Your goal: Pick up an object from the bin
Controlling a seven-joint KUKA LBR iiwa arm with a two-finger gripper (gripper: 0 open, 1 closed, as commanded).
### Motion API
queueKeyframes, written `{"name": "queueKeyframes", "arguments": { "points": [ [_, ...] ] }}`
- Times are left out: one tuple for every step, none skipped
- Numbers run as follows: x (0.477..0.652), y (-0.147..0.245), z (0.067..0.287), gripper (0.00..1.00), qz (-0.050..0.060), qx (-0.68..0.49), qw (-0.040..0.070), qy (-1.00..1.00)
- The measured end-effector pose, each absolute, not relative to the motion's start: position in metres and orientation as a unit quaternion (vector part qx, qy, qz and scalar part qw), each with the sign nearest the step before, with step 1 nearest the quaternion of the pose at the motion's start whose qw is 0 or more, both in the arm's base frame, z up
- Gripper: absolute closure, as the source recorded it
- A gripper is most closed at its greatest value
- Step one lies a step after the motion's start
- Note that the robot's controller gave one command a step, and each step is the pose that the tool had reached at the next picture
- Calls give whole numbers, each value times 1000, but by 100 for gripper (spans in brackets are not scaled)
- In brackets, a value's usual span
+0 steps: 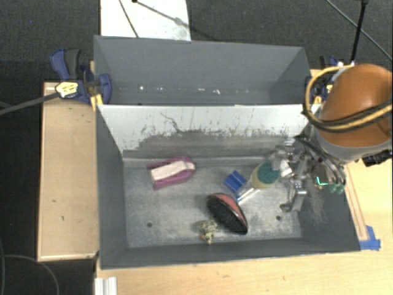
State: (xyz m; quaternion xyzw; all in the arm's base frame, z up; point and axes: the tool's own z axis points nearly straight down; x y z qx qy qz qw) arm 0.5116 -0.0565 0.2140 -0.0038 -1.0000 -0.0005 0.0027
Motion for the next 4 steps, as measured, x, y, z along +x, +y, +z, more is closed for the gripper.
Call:
{"name": "queueKeyframes", "arguments": {
  "points": [
    [571,-11,142,0,-1,-53,-1,-999],
    [535,5,70,0,-1,-83,-7,-997],
    [539,4,76,100,0,-82,-10,-997],
    [553,0,176,100,-1,-76,-6,-997]
  ]
}}
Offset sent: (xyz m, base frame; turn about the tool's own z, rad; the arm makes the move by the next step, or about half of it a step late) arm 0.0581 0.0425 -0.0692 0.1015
